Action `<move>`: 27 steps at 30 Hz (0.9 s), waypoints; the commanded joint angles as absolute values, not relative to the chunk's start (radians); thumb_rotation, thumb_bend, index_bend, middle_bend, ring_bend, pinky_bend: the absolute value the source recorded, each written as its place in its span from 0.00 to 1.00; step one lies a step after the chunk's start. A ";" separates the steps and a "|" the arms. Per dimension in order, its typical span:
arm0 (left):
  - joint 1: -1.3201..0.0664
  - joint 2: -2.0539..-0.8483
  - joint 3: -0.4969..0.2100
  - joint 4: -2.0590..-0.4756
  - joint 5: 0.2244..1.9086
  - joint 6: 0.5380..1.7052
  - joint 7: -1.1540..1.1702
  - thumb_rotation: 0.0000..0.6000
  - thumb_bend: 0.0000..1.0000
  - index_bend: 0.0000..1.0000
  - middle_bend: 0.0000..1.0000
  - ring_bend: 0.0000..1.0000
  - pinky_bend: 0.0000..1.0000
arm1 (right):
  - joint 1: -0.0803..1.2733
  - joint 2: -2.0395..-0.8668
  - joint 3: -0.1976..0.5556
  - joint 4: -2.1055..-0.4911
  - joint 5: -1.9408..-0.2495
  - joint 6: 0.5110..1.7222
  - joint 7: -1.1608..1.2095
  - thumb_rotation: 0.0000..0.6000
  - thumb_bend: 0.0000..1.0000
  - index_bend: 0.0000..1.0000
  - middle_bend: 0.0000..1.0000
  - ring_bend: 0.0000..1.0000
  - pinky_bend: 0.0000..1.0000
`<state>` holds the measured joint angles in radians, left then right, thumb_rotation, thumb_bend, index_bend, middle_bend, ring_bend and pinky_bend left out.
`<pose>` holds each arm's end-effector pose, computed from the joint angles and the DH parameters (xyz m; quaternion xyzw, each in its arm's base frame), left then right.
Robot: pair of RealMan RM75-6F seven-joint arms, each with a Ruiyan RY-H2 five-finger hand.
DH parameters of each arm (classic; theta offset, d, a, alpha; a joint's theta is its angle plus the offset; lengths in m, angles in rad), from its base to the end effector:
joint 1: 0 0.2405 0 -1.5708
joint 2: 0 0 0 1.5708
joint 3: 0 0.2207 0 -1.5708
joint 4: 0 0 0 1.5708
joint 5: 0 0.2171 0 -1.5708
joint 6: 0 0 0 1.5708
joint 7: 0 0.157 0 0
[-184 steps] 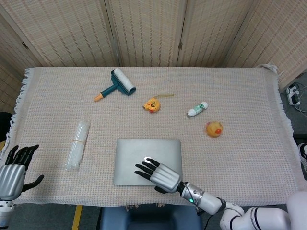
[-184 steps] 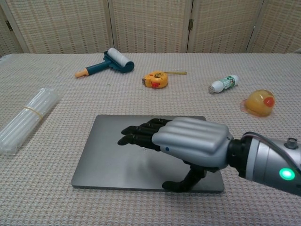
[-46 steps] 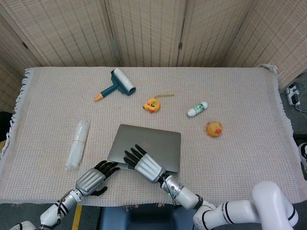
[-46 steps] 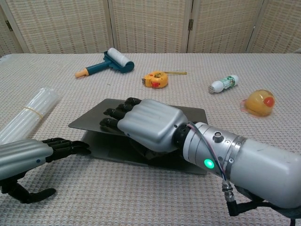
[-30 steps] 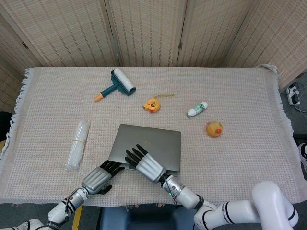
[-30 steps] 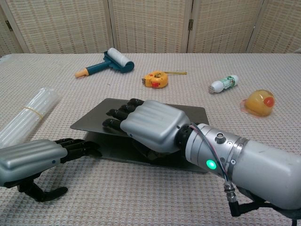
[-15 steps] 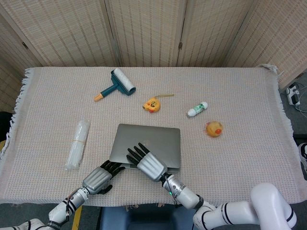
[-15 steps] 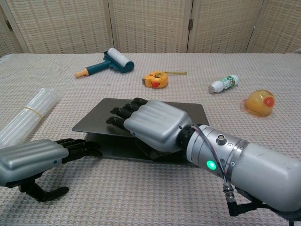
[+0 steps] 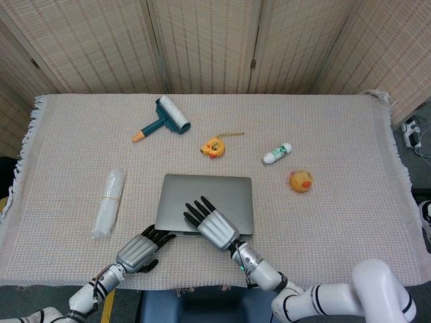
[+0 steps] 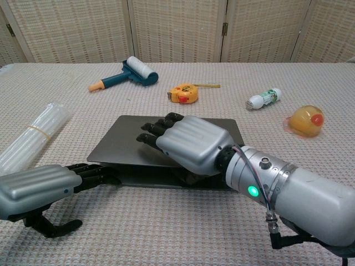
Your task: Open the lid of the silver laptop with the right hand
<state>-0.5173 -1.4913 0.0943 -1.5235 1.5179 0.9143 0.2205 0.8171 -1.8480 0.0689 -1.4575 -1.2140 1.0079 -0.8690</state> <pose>-0.1854 0.2139 -0.0618 -0.8378 -0.3661 -0.2793 0.2935 -0.0395 -0.2530 -0.1154 0.8585 -0.1531 0.3276 0.3636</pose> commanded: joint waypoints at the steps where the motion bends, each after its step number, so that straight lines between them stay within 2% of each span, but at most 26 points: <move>1: -0.518 -1.490 0.096 -1.525 1.518 0.917 0.222 1.00 0.50 0.05 0.03 0.00 0.00 | 0.813 -1.846 0.073 -1.456 -1.216 1.016 -0.866 1.00 0.60 0.00 0.00 0.00 0.00; 16: -0.522 -1.493 0.099 -1.533 1.510 0.923 0.241 1.00 0.50 0.06 0.03 0.00 0.00 | 0.798 -1.714 0.148 -1.552 -1.199 1.055 -0.812 1.00 0.60 0.00 0.00 0.00 0.00; 27: -0.527 -1.496 0.100 -1.543 1.487 0.914 0.284 1.00 0.50 0.07 0.04 0.00 0.00 | 0.810 -1.663 0.199 -1.580 -1.156 1.058 -0.788 1.00 0.60 0.00 0.00 0.00 0.00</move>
